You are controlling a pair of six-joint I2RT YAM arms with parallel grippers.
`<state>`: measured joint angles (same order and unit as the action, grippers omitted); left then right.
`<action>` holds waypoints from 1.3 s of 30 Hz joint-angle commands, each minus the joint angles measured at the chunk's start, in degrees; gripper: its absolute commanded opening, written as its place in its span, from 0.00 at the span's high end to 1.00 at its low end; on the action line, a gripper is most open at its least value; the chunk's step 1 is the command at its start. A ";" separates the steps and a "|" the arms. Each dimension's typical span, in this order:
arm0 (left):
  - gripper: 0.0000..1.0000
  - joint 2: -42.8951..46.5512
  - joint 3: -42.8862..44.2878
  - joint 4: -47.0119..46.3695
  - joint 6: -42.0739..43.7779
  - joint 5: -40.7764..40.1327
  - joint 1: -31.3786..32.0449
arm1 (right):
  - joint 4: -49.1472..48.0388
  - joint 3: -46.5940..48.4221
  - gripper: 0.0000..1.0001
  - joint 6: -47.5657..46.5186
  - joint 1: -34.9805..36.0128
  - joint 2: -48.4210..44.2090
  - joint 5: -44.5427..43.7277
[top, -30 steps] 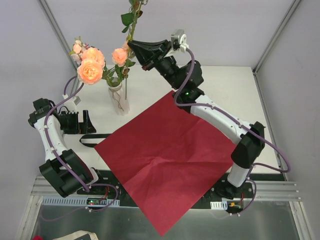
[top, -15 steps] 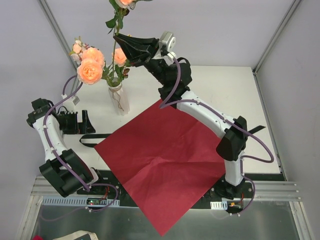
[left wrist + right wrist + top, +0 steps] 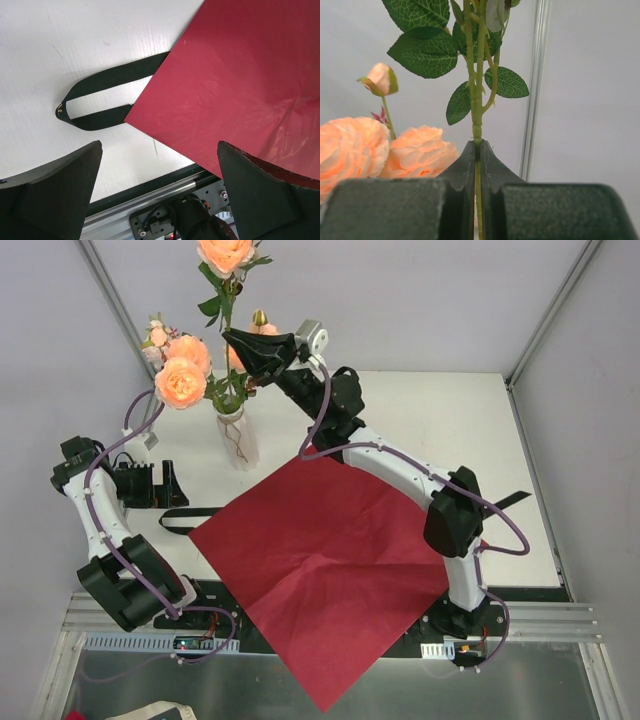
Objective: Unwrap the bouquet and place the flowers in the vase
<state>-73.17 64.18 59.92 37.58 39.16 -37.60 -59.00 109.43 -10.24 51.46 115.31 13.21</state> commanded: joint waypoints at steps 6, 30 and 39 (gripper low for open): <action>0.01 -0.58 0.68 1.60 2.67 3.03 -1.33 | -4.02 -1.58 0.99 -0.84 0.13 2.55 -5.38; 0.01 -1.36 0.15 1.60 3.11 4.35 -3.26 | 57.14 -10.36 0.03 1.27 2.33 -16.14 -12.86; 0.01 -0.75 0.77 2.39 2.23 4.96 -3.35 | 83.77 -19.59 0.03 1.19 1.72 -27.05 -25.69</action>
<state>-74.87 64.18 60.10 39.44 41.65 -40.23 12.80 92.95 -9.58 53.65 93.78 -5.80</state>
